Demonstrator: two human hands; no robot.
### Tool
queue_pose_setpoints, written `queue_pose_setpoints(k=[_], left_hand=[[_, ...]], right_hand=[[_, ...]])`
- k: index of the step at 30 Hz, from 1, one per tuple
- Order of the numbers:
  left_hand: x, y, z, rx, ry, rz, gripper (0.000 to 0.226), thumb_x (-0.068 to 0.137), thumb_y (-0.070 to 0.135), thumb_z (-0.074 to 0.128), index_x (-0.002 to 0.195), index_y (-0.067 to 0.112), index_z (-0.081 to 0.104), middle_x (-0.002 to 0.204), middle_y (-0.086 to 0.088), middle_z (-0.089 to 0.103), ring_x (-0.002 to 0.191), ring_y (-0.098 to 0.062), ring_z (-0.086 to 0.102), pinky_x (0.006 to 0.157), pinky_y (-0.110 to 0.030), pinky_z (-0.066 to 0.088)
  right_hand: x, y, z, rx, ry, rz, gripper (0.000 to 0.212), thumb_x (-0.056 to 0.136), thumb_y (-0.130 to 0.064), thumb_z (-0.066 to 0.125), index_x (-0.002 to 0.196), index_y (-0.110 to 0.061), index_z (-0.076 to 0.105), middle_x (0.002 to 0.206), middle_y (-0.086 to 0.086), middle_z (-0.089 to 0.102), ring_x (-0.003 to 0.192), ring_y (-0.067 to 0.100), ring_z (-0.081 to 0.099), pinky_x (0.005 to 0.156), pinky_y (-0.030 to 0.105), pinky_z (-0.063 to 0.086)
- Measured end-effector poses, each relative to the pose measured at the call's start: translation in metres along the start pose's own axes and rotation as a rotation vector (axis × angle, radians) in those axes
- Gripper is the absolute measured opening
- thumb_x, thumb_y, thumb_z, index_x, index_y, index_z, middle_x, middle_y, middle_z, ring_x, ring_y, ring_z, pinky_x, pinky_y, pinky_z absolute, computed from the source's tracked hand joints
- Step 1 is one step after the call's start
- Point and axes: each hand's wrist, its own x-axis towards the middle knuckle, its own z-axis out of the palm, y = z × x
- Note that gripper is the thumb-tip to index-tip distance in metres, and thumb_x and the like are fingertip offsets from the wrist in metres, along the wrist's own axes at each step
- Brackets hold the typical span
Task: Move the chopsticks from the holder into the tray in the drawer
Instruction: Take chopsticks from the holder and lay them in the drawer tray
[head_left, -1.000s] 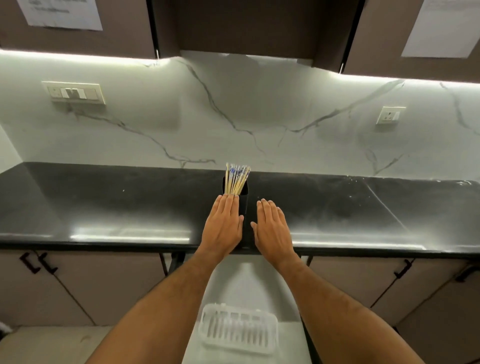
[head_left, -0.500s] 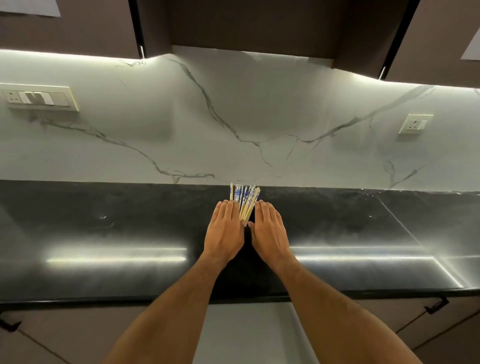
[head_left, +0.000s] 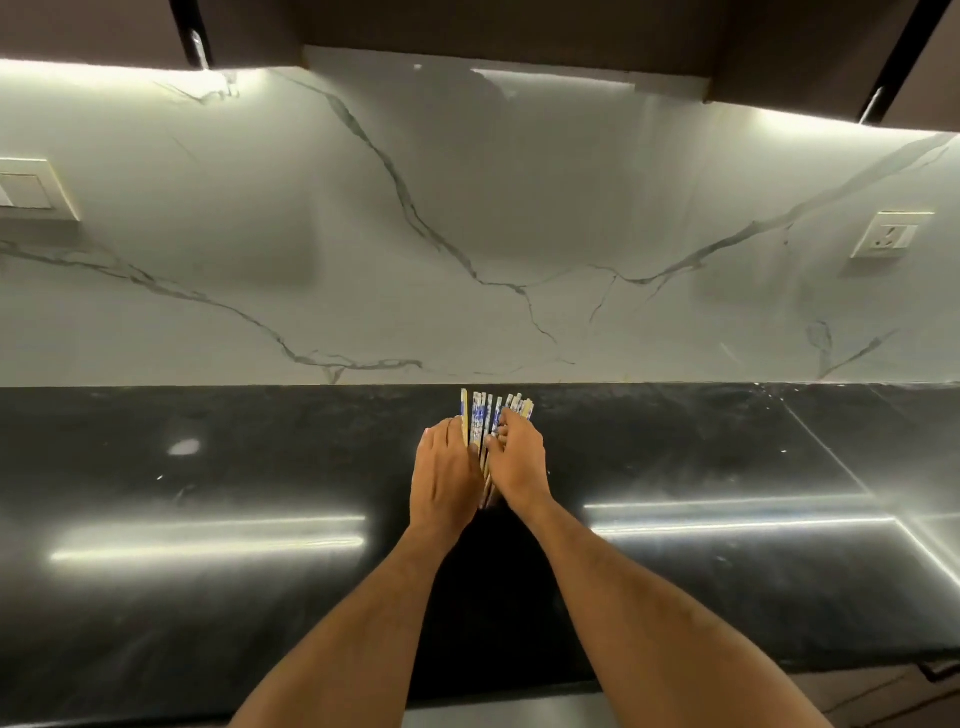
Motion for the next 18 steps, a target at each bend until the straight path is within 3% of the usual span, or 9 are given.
queue_pose_setpoints(k=[2,5,8,14,18], left_hand=[[0.011,-0.004,0.007,-0.143,-0.008,-0.143,0.028,0.102,0.023,0.052,0.124,0.006,0.058,0.115,-0.011,0.066,0.101,-0.022,0.064,0.093,-0.037,0.055],[0.024,-0.007,0.015,-0.225,-0.048,-0.258,0.049,0.098,0.034,0.037,0.133,0.004,0.054,0.126,-0.013,0.063,0.112,-0.023,0.061,0.099,-0.033,0.048],[0.035,-0.014,0.026,-0.257,-0.086,-0.267,0.039,0.101,0.027,0.049,0.134,0.006,0.054,0.128,-0.011,0.061,0.115,-0.021,0.059,0.101,-0.035,0.049],[0.041,-0.027,0.042,-0.294,-0.095,-0.302,0.022,0.101,0.024,0.057,0.12,0.015,0.06,0.116,-0.002,0.064,0.096,-0.006,0.056,0.084,-0.02,0.046],[0.04,-0.028,0.043,-0.315,-0.07,-0.285,0.025,0.098,0.019,0.061,0.123,0.014,0.061,0.12,-0.004,0.064,0.104,-0.013,0.061,0.094,-0.033,0.055]], right_hand=[[0.012,0.004,0.006,0.044,0.015,0.013,0.032,0.097,-0.006,0.064,0.129,-0.008,0.06,0.12,0.009,0.069,0.108,0.017,0.067,0.096,0.036,0.059],[0.025,0.007,0.015,0.056,0.048,-0.004,0.03,0.096,-0.006,0.068,0.125,-0.006,0.062,0.115,0.008,0.071,0.099,0.012,0.067,0.088,0.025,0.059],[0.032,0.006,0.023,0.061,0.063,-0.015,0.033,0.095,-0.012,0.07,0.127,-0.006,0.062,0.117,0.008,0.069,0.105,0.016,0.067,0.093,0.032,0.059],[0.046,0.002,0.032,0.04,0.028,-0.003,0.028,0.096,-0.01,0.069,0.123,-0.006,0.063,0.114,0.01,0.071,0.107,0.022,0.068,0.093,0.036,0.059],[0.05,-0.002,0.035,0.026,0.003,0.018,0.05,0.095,-0.009,0.069,0.142,-0.004,0.053,0.126,0.01,0.069,0.117,0.023,0.066,0.102,0.038,0.055]])
